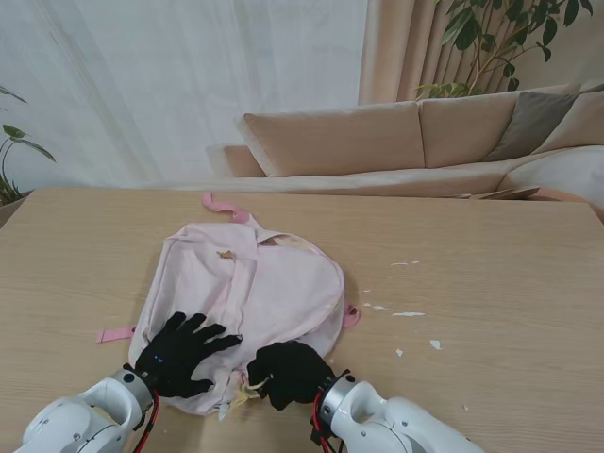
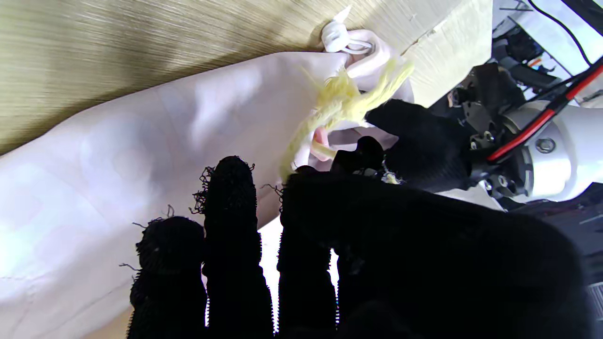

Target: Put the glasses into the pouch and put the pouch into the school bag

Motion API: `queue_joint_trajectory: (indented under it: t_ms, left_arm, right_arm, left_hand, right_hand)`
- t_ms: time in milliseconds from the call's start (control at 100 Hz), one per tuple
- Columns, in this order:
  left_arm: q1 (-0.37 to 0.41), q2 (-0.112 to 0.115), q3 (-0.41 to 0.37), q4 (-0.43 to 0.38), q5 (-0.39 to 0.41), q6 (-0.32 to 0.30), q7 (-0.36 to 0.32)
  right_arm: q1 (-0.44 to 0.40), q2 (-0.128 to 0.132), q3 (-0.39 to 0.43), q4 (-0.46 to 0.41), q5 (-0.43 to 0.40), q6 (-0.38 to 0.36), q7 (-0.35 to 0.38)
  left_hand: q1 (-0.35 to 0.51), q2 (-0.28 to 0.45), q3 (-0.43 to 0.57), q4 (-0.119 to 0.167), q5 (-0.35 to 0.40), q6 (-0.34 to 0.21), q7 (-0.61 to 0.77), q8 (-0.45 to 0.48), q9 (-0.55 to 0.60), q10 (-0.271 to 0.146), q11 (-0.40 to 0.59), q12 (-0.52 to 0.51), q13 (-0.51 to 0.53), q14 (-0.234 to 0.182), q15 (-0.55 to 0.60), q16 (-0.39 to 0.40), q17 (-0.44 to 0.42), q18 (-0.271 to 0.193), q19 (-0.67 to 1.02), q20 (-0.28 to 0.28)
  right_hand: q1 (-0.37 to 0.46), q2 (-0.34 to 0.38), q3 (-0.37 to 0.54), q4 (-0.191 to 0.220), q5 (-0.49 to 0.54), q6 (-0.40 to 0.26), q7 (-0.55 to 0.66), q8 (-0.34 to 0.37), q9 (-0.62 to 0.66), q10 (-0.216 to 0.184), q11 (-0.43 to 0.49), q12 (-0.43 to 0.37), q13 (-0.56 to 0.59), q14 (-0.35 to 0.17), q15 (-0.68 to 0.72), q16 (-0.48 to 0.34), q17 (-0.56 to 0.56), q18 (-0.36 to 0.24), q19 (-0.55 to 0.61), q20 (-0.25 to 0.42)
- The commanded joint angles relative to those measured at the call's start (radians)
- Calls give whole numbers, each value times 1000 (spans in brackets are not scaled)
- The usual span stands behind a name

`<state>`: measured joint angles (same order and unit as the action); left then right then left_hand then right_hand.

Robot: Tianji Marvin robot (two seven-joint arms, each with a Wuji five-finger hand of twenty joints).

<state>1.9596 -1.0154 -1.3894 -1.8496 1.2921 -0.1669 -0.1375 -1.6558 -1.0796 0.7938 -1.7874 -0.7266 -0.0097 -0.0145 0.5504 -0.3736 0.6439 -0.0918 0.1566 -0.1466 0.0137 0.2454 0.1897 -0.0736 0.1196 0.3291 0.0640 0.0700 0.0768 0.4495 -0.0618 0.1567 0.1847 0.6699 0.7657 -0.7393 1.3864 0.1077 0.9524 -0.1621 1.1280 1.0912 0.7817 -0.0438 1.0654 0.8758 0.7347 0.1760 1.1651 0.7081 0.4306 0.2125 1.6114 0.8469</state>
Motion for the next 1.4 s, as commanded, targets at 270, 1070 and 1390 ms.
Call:
queue_joint_trajectory:
  t_ms: [270, 1070, 1390]
  left_arm:
    - [-24, -2, 25, 44, -6, 30, -20]
    - [-50, 1, 42, 86, 28, 82, -38]
    - [-46, 1, 34, 90, 25, 83, -36]
  right_arm:
    - [-15, 6, 32, -18, 34, -37, 44]
    - [-263, 23, 393, -193, -114, 34, 136]
    - [-267, 13, 512, -185, -107, 111, 144]
  left_hand:
    - [24, -21, 26, -8, -26, 24, 16, 102, -24, -20, 3, 42, -28, -20, -12, 0, -10, -15, -13, 10]
    - [91, -18, 43, 0, -17, 52, 81, 154, -13, -25, 33, 35, -24, -27, -3, 4, -1, -17, -11, 6]
    - [104, -21, 47, 0, -17, 53, 85, 149, -10, -25, 37, 33, -23, -27, -3, 3, -1, -17, -12, 5]
  right_hand:
    - [266, -335, 184, -22, 348, -107, 29, -20, 377, -25, 54, -49, 298, 13, 146, -93, 139, -265, 333, -265]
    - [264, -300, 184, -83, 356, -126, 35, 9, 437, -7, 76, -25, 351, 11, 227, -81, 237, -214, 363, -285]
    - [266, -293, 184, -108, 357, -122, 38, 21, 430, -8, 80, -22, 340, 16, 229, -75, 226, -204, 354, -267]
